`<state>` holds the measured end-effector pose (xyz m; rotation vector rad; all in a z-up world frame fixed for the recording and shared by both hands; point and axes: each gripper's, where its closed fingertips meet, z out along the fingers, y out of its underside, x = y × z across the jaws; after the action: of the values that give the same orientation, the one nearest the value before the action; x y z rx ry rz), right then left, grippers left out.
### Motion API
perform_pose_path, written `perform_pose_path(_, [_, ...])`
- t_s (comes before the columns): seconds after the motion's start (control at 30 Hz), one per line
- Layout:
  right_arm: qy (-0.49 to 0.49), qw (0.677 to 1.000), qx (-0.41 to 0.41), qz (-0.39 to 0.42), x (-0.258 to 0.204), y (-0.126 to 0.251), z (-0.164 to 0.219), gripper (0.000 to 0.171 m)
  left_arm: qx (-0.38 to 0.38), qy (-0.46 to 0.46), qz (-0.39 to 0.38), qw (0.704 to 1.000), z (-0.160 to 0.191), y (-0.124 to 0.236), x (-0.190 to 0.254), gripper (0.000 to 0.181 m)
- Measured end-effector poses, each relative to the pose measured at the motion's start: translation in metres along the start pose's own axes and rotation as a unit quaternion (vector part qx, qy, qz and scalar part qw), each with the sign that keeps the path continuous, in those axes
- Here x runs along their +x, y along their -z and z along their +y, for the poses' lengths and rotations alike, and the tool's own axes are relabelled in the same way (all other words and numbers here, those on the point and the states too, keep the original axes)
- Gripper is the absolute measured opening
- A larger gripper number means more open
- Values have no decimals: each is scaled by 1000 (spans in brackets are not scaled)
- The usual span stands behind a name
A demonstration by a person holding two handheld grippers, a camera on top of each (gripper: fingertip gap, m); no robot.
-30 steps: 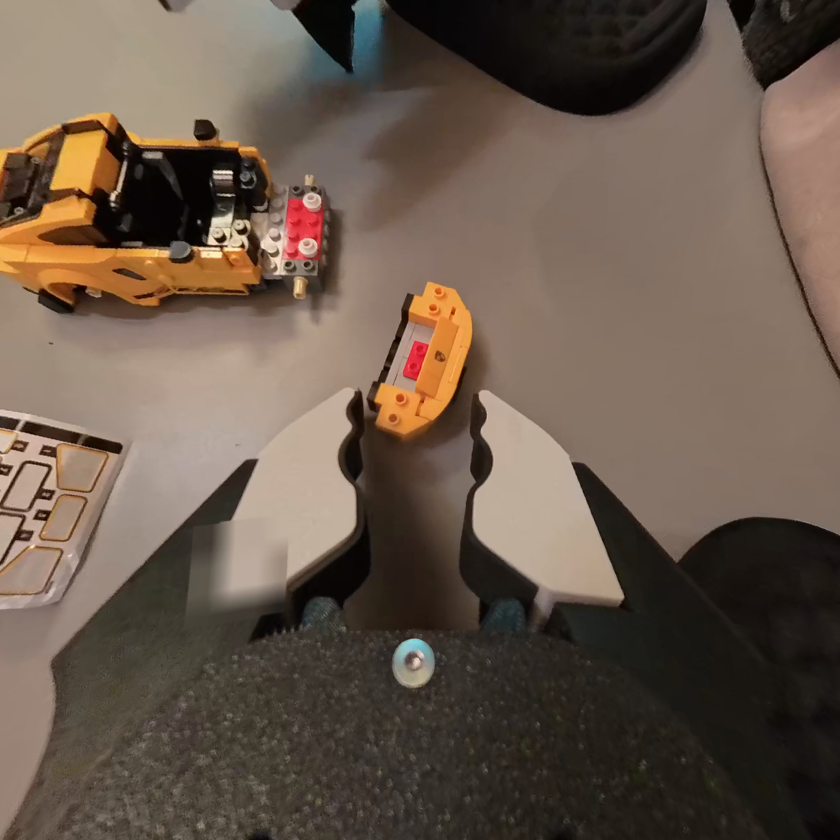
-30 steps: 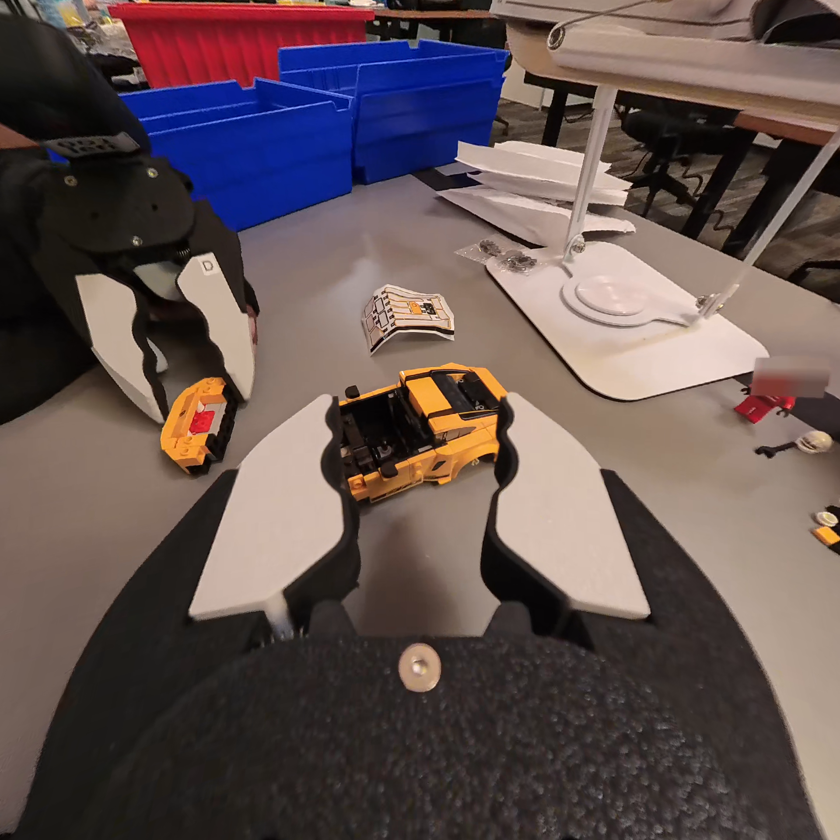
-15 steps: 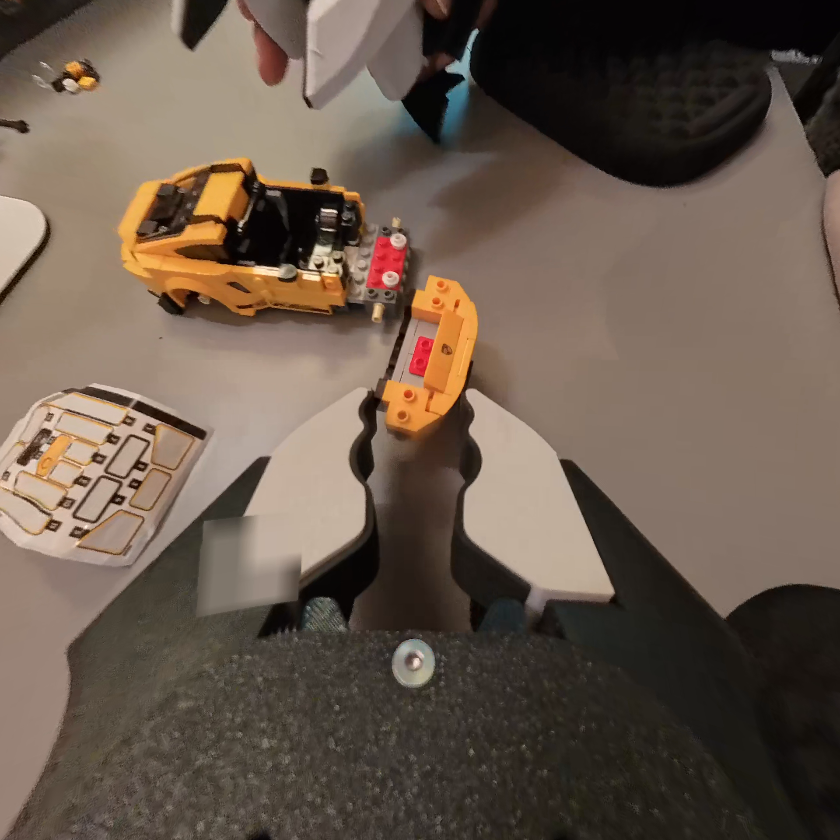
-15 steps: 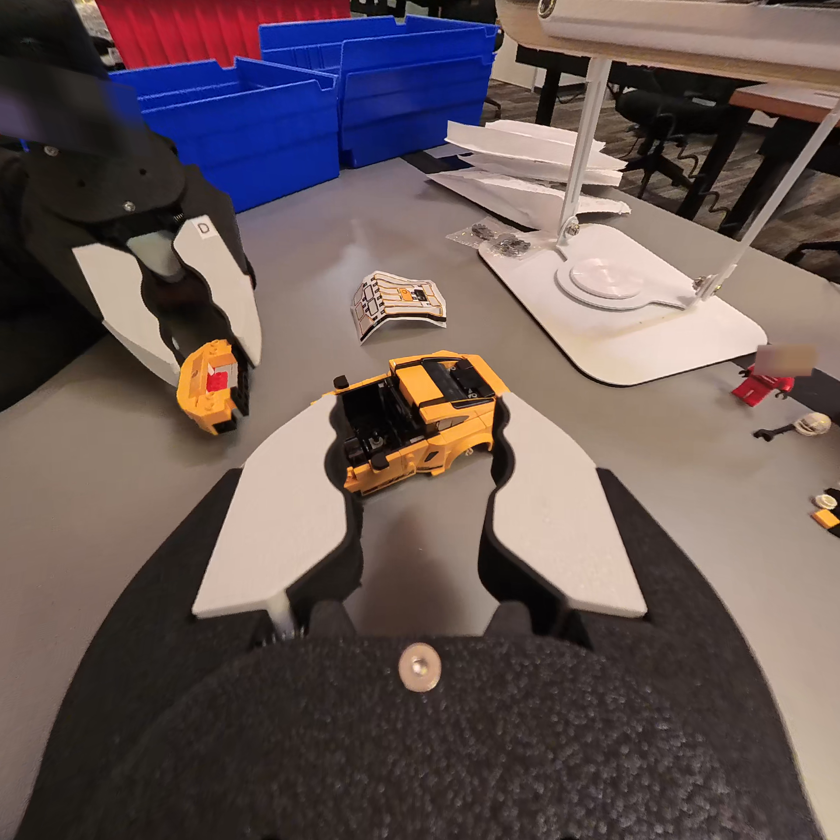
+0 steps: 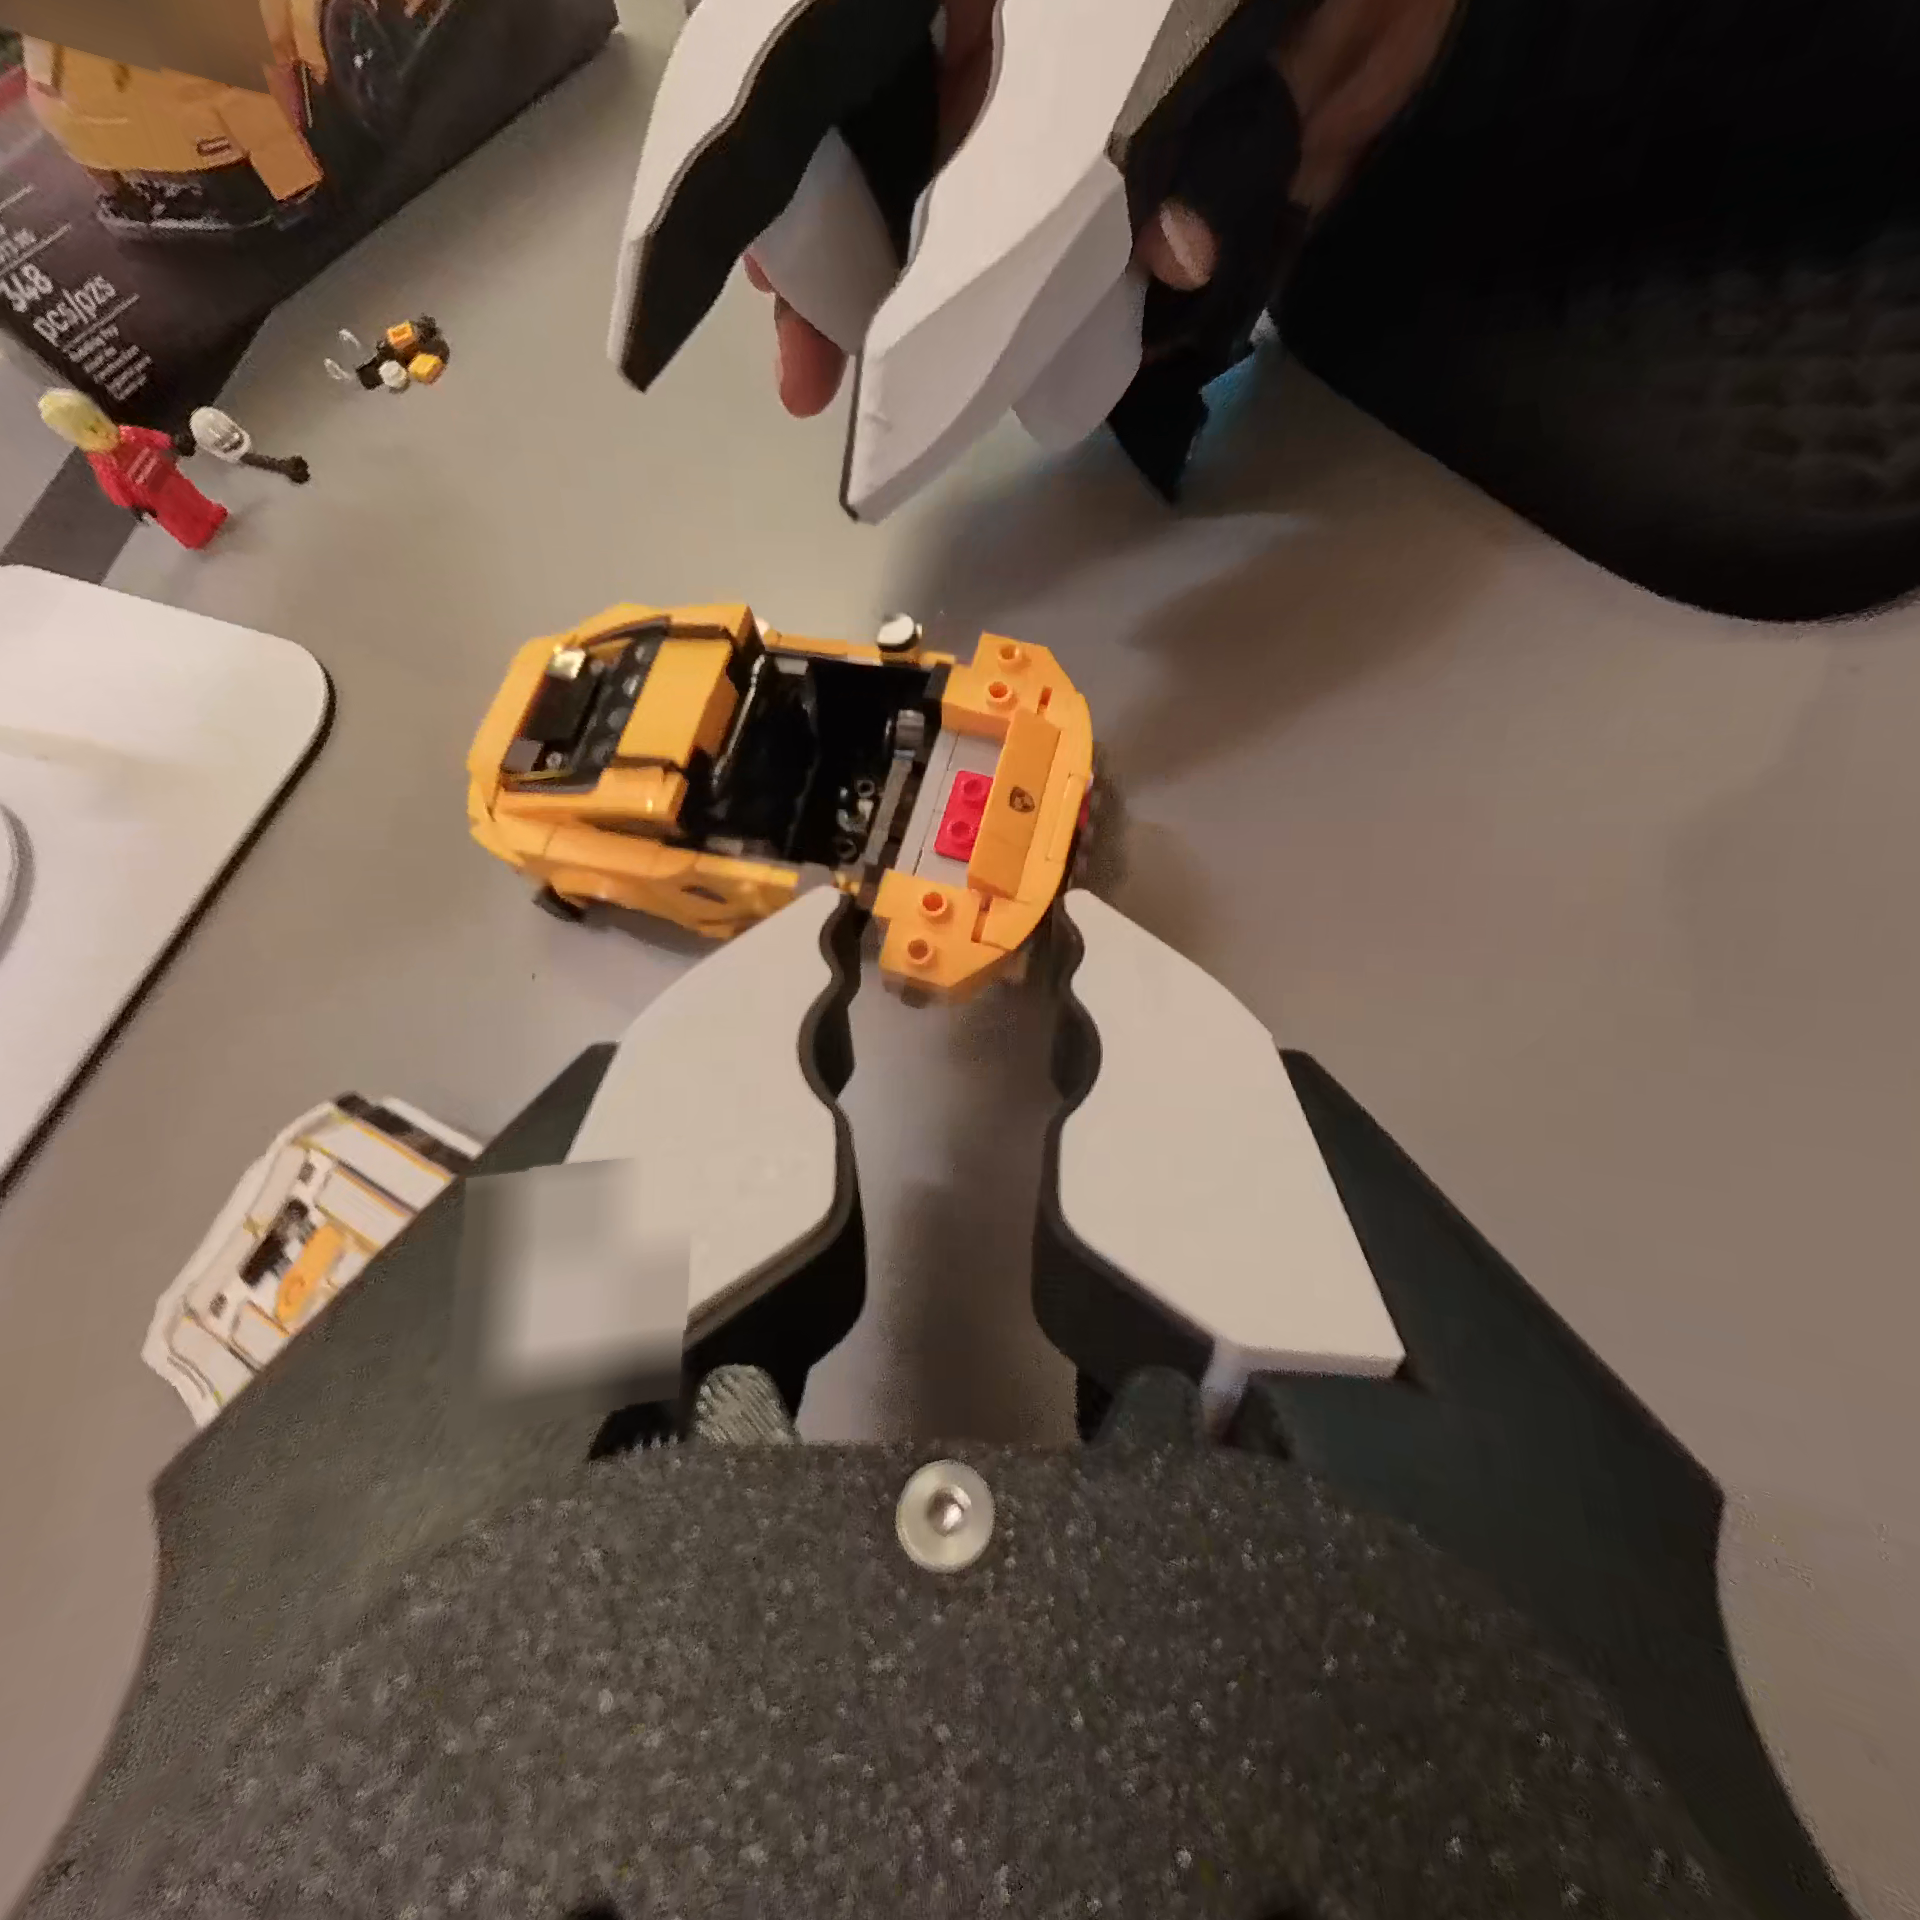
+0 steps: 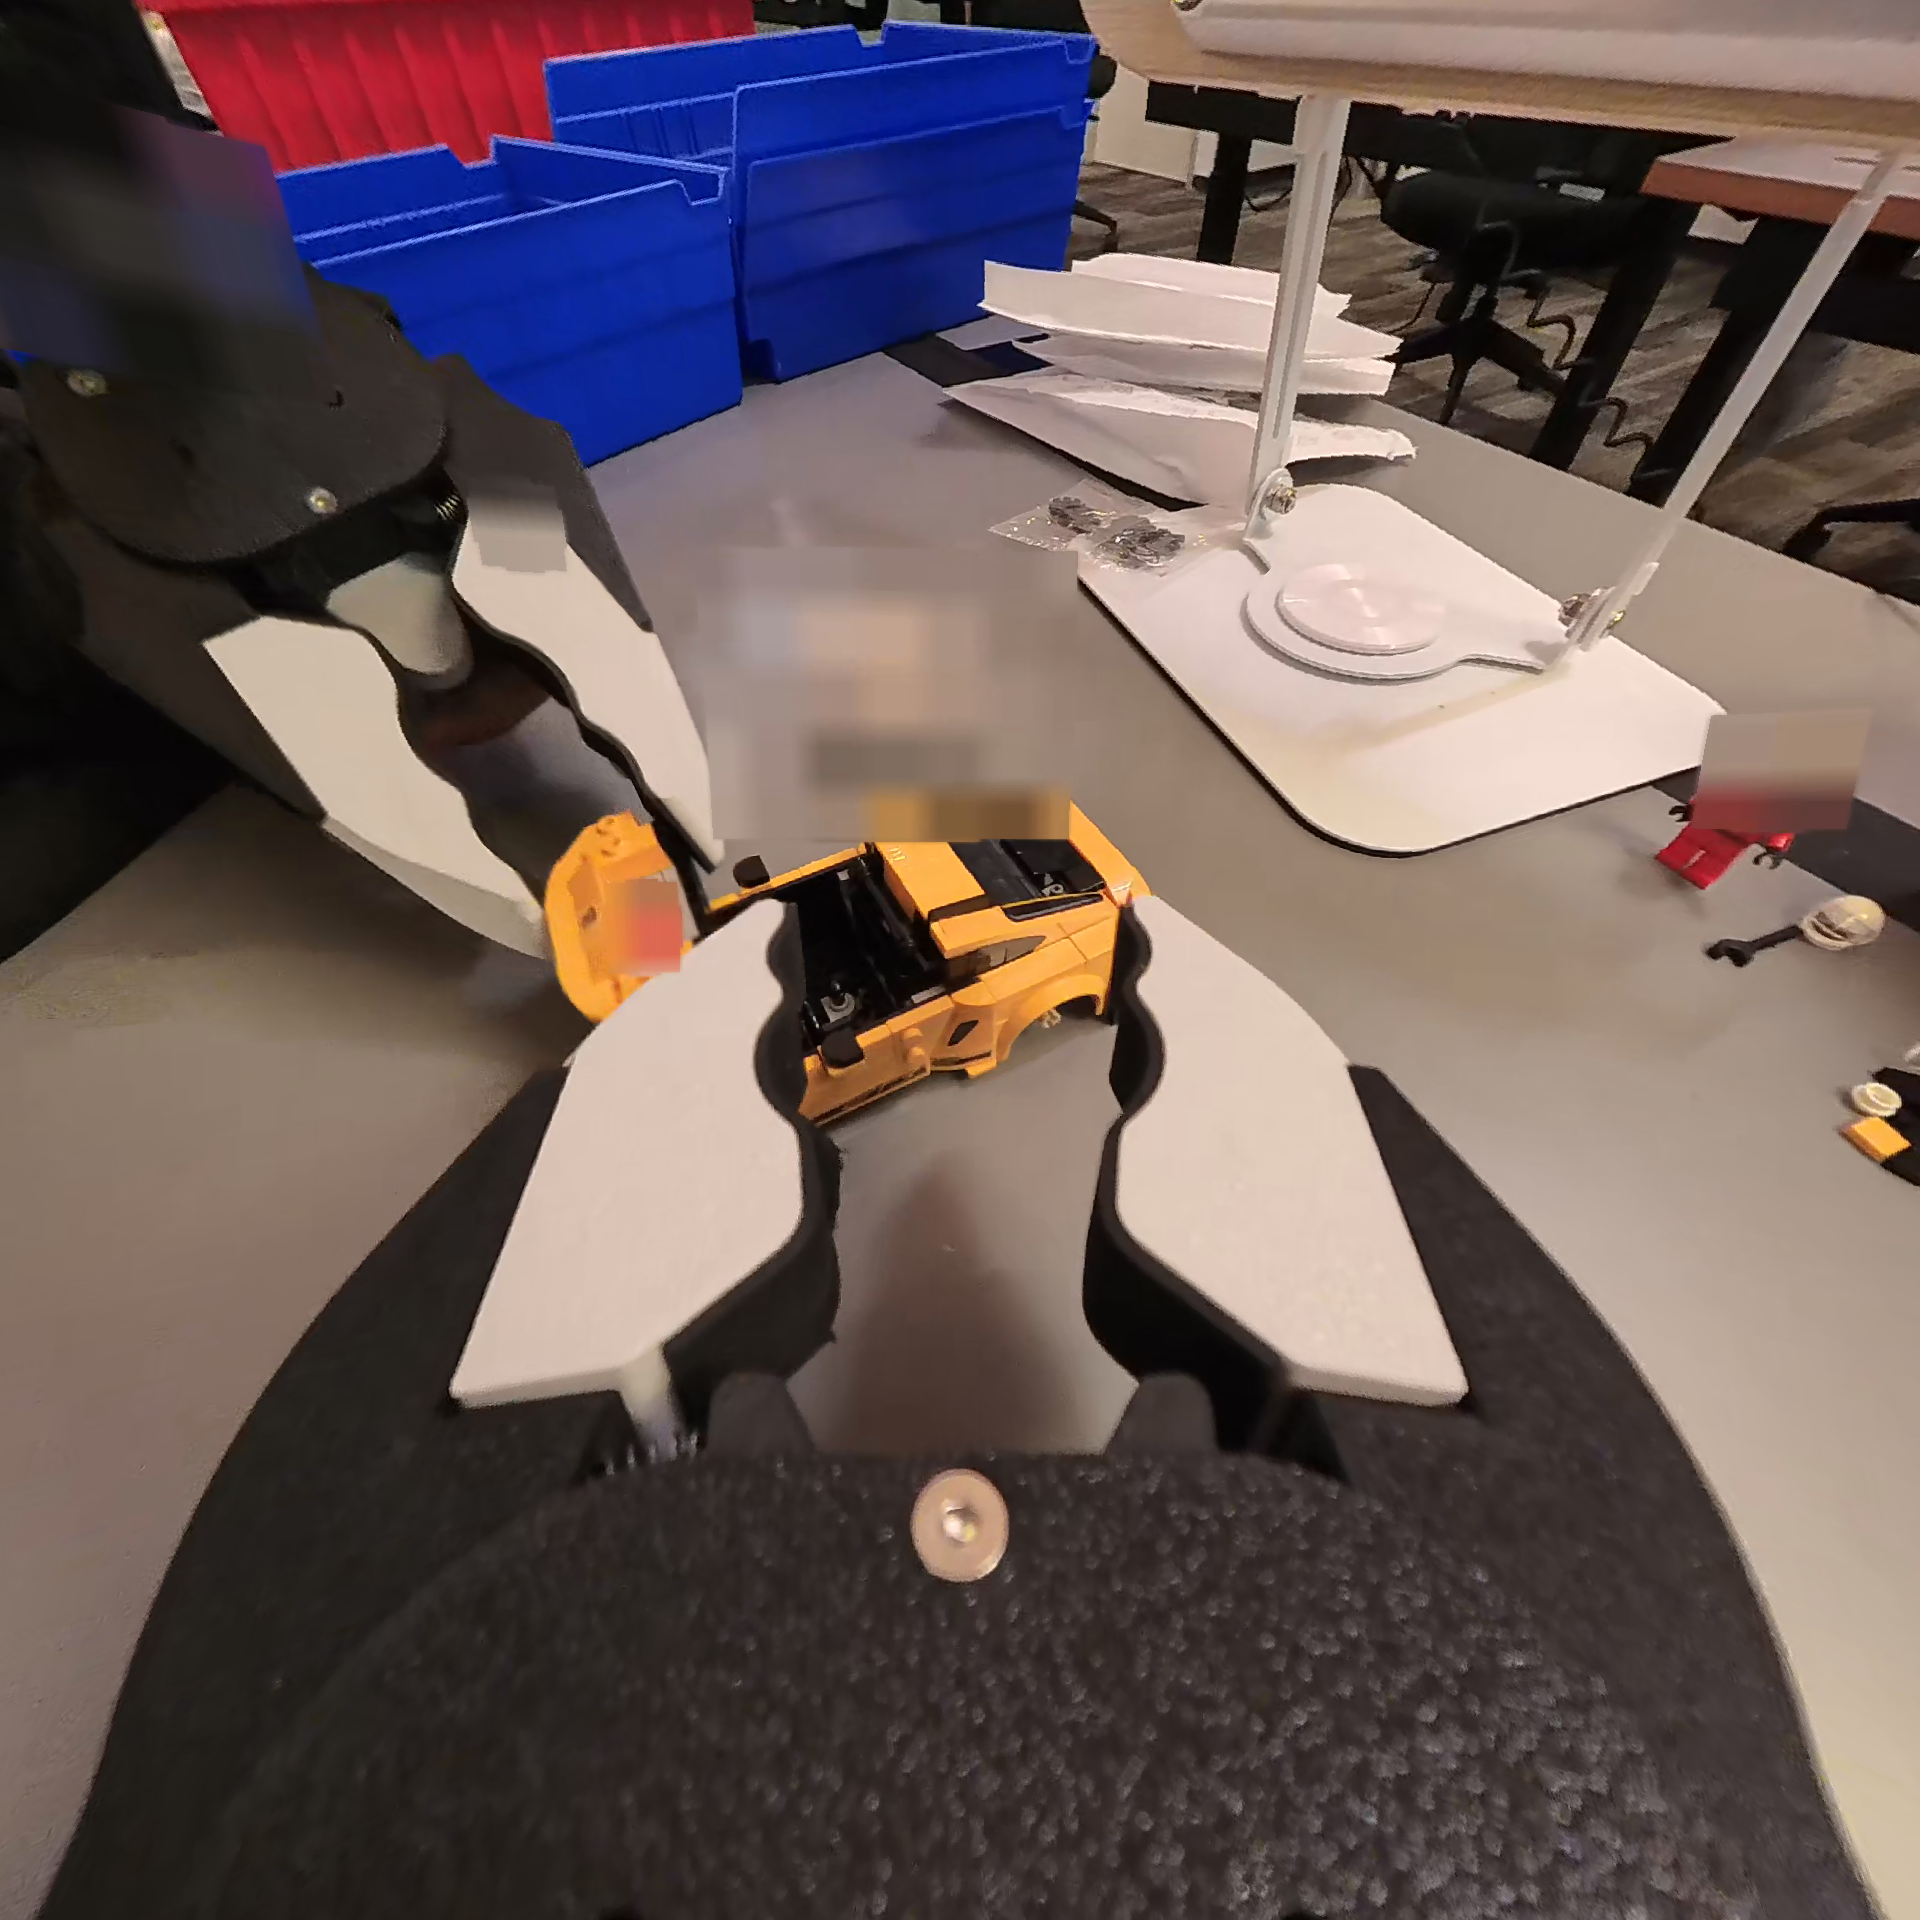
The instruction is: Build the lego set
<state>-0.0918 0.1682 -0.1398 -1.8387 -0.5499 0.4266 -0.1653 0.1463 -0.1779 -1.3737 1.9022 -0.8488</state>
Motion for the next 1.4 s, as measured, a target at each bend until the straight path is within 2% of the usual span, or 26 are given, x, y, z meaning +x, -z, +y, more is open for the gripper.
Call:
perform_pose_path(0.17, [8, 1000, -9, 2, 0, -1, 3, 56, -15, -33, -5, 999, -4, -12, 1, 34])
perform_pose_path(0.4, [10, 1000, -19, -1, -2, -3, 6, 56, -9, -22, 6, 1000, -2, -11, 8, 34])
perform_pose_path(1.13, [17, 999, -29, -6, -6, -5, 10, 55, -7, 44, 15, 999, -3, -9, 12, 34])
perform_pose_path(1.23, [16, 999, -27, -7, -6, -4, 9, 55, 5, 67, 43, 997, -4, -7, 17, 34])
perform_pose_path(1.33, [7, 1000, -17, -8, -5, -2, 6, 55, 56, 208, 150, 965, -14, 3, 26, 34])
perform_pose_path(1.4, [-2, 1000, -11, -9, -4, -1, 4, 55, 109, 315, 229, 915, -30, 17, 25, 34])
